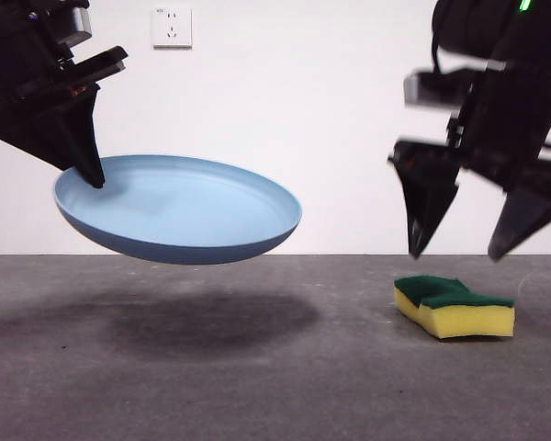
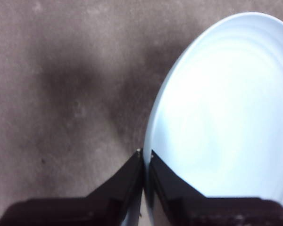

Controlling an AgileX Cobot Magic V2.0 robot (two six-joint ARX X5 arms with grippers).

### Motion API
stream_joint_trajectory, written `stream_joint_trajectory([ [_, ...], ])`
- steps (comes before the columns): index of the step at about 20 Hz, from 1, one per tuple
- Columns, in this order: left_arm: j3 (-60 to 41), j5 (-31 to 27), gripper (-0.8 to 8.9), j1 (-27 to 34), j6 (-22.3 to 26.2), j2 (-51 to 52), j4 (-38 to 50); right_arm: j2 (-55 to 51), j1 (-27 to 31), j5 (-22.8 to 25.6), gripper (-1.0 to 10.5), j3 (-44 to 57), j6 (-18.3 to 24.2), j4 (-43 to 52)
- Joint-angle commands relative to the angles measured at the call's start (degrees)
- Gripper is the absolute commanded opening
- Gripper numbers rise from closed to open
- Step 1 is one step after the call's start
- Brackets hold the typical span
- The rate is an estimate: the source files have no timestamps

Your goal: Pick up the plate,pick up the cloth,clean the plate with the cloth

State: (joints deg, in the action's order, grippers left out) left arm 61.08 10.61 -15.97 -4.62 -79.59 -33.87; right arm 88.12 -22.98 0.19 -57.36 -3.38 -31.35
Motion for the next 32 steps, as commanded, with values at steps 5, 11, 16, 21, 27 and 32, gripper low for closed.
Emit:
stream_joint_trajectory([
  [5,0.1,0.0,-0.08,-0.2,0.4,-0.2,-0.8,7.0,0.0,0.2,4.3,-0.1,0.5,4.4],
  [11,0.1,0.0,-0.08,-0.5,0.4,-0.2,-0.9,9.7,0.2,0.2,3.2,-0.1,0.5,5.6],
  [16,0.1,0.0,-0.08,-0.8,0.4,-0.2,-0.9,9.7,0.2,0.2,0.2,-0.1,0.5,5.7],
  [21,0.1,-0.2,-0.08,-1.0,0.3,-0.2,0.2,8.9,0.0,-0.1,-0.2,-0.1,0.2,5.9],
  [27,0.1,-5.0,-0.08,-3.4,-0.3,-0.7,3.0,-1.9,-4.3,-8.5,-0.2,-0.1,-4.6,6.1],
  [32,0.1,-4.6,-0.08,-6.9,-1.9,-0.9,3.4,-9.2,-12.9,-8.6,-0.2,-0.1,-7.3,9.1],
])
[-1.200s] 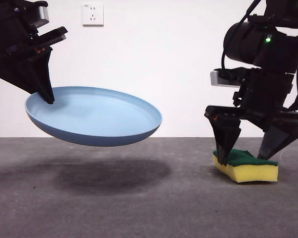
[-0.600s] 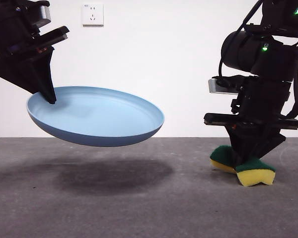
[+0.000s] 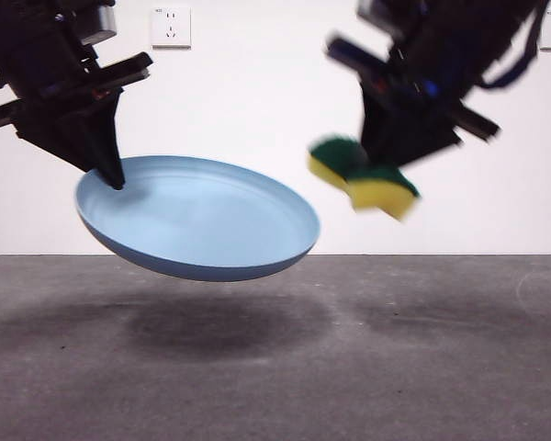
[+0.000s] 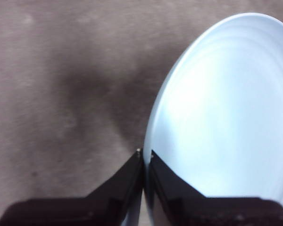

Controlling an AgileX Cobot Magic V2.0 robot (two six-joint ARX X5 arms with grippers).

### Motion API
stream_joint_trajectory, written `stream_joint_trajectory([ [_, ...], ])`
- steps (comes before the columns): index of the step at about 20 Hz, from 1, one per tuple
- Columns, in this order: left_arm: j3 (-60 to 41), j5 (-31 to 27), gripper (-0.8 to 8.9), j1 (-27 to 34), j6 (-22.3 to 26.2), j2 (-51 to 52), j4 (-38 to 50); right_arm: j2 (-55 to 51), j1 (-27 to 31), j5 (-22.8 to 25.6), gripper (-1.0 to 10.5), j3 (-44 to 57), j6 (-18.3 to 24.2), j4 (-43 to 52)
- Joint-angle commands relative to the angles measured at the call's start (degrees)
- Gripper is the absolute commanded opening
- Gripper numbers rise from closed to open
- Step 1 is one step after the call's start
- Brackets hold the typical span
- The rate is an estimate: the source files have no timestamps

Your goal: Pick up the plate,pick up the cloth,clean the plate with the cloth

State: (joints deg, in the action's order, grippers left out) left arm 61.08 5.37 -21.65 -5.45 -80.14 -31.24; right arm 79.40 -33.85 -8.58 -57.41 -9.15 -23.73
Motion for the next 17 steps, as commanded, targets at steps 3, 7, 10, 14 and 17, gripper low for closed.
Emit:
stream_joint_trajectory([
  [3,0.1,1.4,-0.08,-4.5,-2.1,-0.4,0.5,-0.5,-5.8,6.2,-0.2,-0.1,-1.9,3.6],
  [7,0.1,4.5,-0.08,-8.5,-2.3,-0.4,0.4,1.6,-7.2,12.0,-0.2,-0.1,-1.9,5.7],
  [10,0.1,5.4,-0.08,-10.2,-2.6,-0.4,0.8,3.5,-7.2,11.4,-0.2,-0.1,-1.9,7.5],
  [14,0.1,5.2,-0.08,-10.4,-5.4,-0.4,3.9,6.1,-8.9,2.4,-0.2,-0.1,-3.0,10.0],
  [17,0.1,5.2,-0.08,-10.4,-6.6,-0.4,6.9,6.4,-12.2,2.5,-0.2,-0.1,-2.8,9.5],
])
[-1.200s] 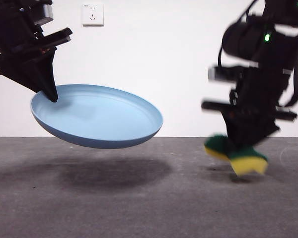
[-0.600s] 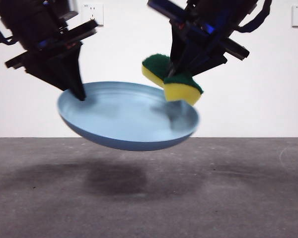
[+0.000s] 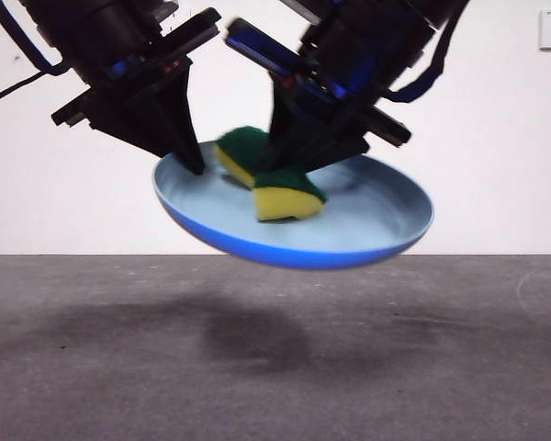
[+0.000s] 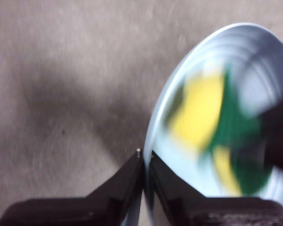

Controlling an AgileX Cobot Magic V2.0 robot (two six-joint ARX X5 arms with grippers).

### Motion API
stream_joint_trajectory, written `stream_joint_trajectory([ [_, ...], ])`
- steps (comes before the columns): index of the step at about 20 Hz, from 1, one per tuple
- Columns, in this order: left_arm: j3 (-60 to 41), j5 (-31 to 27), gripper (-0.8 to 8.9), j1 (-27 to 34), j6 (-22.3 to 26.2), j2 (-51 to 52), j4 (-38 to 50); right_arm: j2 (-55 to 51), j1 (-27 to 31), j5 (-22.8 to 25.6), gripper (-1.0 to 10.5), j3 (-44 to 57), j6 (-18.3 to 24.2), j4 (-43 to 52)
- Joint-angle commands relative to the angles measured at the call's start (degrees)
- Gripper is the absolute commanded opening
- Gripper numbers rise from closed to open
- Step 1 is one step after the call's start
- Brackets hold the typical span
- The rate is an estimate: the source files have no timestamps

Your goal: Pick up the plate,pick up the cloth,clean the plate with the cloth

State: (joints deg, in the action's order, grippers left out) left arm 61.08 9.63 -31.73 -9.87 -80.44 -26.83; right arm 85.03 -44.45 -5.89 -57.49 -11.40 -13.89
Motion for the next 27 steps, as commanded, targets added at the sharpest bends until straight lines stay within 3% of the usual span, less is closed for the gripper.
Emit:
stream_joint_trajectory([
  [1,0.1,0.9,-0.08,-0.4,-2.2,-0.1,3.3,0.8,-2.9,-0.2,-0.2,0.0,-0.5,-1.1],
  [5,0.1,1.0,-0.08,0.7,-2.2,-0.1,3.6,0.8,-5.4,1.1,-0.2,0.0,1.0,-10.3],
  [7,0.1,1.2,-0.08,1.6,-2.1,-0.1,2.6,0.8,-5.6,8.1,-0.2,0.0,1.0,-16.5],
  [11,0.1,1.3,-0.08,2.1,0.5,-0.1,-3.5,0.8,-5.0,28.2,-0.2,0.0,1.0,-21.9],
  [12,0.1,1.6,-0.08,2.1,1.1,0.0,-5.1,0.8,-4.6,31.6,-0.2,0.0,1.0,-20.9],
  [14,0.1,4.7,-0.08,2.1,1.5,0.0,-7.3,0.8,-3.6,32.6,-0.2,0.0,1.0,-16.5],
  [17,0.1,11.3,-0.08,2.1,2.1,-0.1,-7.2,0.8,-2.1,26.1,-0.2,0.0,1.0,-7.0],
  [20,0.1,11.8,-0.08,2.1,2.0,0.0,-4.9,0.9,-2.1,13.9,-0.2,0.0,0.7,0.3],
  [23,0.1,11.5,-0.08,2.1,0.3,0.0,-1.3,1.0,-3.6,4.3,-0.2,0.0,0.5,0.9],
  [27,0.1,11.4,-0.08,2.2,-2.3,0.0,3.0,1.0,-6.1,0.1,-0.2,0.0,0.5,-3.4],
])
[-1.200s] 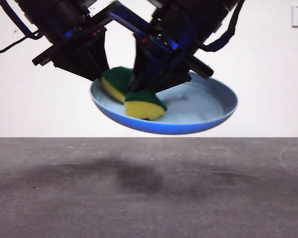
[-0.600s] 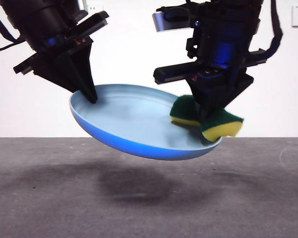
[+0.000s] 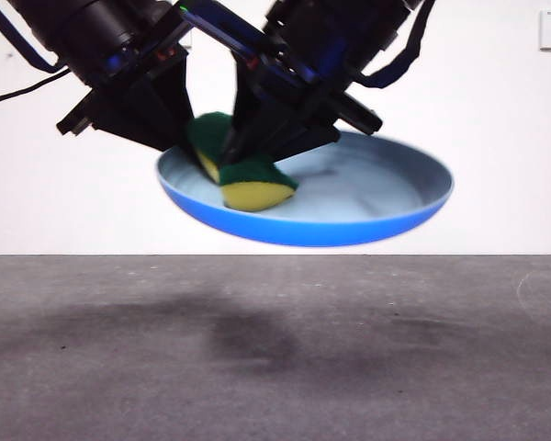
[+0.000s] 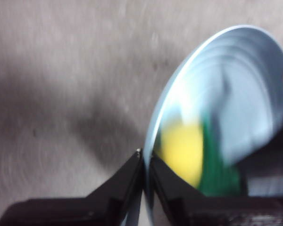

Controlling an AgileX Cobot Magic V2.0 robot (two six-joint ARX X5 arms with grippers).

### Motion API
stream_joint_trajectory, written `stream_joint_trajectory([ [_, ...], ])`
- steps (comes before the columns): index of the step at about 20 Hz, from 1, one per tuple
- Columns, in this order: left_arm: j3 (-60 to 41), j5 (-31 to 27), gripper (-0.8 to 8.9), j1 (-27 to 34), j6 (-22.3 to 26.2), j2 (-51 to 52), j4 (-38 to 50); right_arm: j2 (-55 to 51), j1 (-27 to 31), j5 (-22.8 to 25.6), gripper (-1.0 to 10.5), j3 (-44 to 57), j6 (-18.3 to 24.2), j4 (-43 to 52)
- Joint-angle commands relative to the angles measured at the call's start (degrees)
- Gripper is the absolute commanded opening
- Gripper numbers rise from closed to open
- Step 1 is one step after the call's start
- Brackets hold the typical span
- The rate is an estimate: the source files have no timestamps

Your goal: Pick up the plate,pick up the cloth,clean the plate with the cloth

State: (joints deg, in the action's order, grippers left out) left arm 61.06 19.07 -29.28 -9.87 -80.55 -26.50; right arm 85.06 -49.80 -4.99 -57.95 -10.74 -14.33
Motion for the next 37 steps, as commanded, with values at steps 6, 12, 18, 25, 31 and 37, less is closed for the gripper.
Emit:
stream_joint_trajectory([
  [6,0.1,-0.8,-0.08,0.2,-2.1,0.0,2.3,1.0,-1.3,9.2,-0.2,0.5,1.0,-22.3],
  [12,0.1,-0.5,-0.08,0.1,0.1,0.1,-4.3,1.0,-0.3,37.6,-0.2,0.5,0.9,-23.2],
  [18,0.1,6.7,-0.08,0.1,1.3,0.0,-6.0,1.0,2.8,22.6,-0.2,0.5,-0.5,-4.4],
  [25,0.1,6.0,-0.08,0.4,1.0,0.1,-0.5,1.3,0.1,-4.6,-0.2,0.5,-2.9,-1.0],
  [31,0.1,-23.6,-0.08,1.9,6.2,0.0,-0.6,0.7,-1.5,1.5,-0.2,0.5,-2.7,-15.7],
  [37,0.1,-24.2,-0.08,8.0,7.1,-4.1,-0.7,-4.7,-1.6,8.5,-0.2,0.5,-2.7,-17.9],
])
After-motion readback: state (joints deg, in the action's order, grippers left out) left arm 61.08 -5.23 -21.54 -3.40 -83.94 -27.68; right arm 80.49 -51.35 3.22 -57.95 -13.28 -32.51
